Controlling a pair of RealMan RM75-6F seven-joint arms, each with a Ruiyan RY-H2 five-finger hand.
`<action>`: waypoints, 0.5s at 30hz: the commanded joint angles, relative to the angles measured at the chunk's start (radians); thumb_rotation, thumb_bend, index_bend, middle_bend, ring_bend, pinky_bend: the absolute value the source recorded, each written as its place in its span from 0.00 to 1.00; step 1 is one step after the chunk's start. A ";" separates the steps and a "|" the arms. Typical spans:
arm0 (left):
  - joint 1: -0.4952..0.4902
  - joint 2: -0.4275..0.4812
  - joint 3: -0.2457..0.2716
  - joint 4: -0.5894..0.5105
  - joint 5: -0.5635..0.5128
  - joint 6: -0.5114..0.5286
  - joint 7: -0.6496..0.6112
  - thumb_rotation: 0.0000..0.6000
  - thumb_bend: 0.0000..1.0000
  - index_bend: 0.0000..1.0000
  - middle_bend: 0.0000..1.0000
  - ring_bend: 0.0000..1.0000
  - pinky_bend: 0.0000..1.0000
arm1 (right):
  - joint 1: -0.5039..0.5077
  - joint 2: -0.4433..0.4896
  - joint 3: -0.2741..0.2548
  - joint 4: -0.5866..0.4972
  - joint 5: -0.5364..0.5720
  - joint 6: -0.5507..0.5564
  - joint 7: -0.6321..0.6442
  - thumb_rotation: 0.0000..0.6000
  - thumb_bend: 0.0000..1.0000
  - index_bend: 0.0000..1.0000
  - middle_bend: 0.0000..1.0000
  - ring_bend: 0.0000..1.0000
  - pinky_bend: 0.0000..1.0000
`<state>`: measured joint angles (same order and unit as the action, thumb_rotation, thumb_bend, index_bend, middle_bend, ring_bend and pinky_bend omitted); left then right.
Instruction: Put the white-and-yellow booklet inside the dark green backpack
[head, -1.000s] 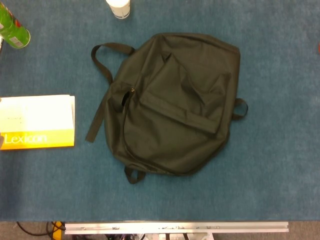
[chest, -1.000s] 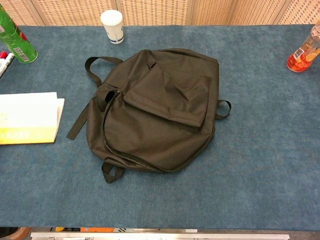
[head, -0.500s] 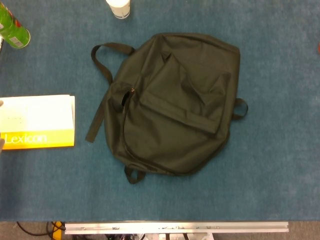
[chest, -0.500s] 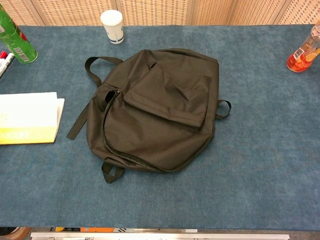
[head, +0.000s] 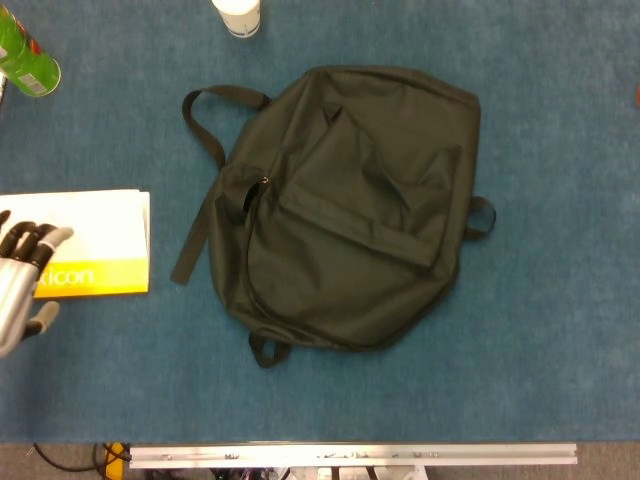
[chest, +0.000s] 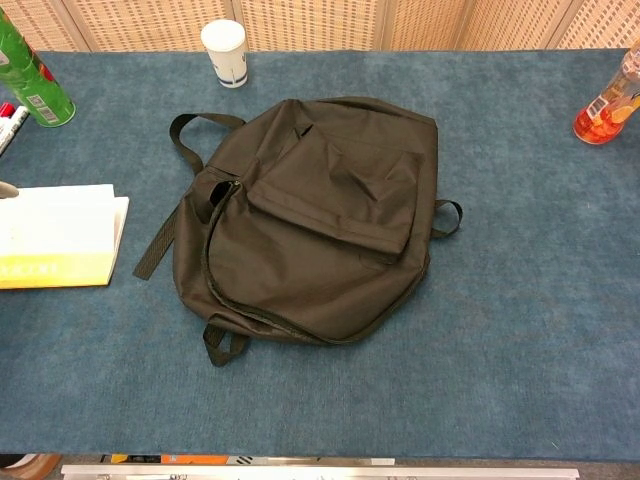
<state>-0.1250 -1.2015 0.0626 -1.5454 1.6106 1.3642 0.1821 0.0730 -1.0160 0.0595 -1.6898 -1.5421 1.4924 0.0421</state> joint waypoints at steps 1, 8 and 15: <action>-0.013 -0.041 0.008 0.037 0.002 -0.028 -0.004 1.00 0.17 0.17 0.22 0.18 0.10 | -0.002 -0.001 -0.002 0.001 0.000 0.000 0.004 1.00 0.16 0.41 0.44 0.35 0.50; -0.043 -0.137 -0.007 0.113 -0.020 -0.078 0.015 1.00 0.17 0.16 0.22 0.18 0.10 | -0.011 -0.002 -0.007 0.012 0.001 0.010 0.018 1.00 0.16 0.41 0.44 0.35 0.50; -0.069 -0.204 -0.021 0.162 -0.048 -0.118 0.043 1.00 0.17 0.16 0.22 0.18 0.10 | -0.019 0.004 -0.010 0.016 0.002 0.018 0.028 1.00 0.16 0.41 0.44 0.35 0.50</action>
<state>-0.1897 -1.3991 0.0450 -1.3899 1.5677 1.2512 0.2212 0.0539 -1.0117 0.0499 -1.6742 -1.5405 1.5101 0.0698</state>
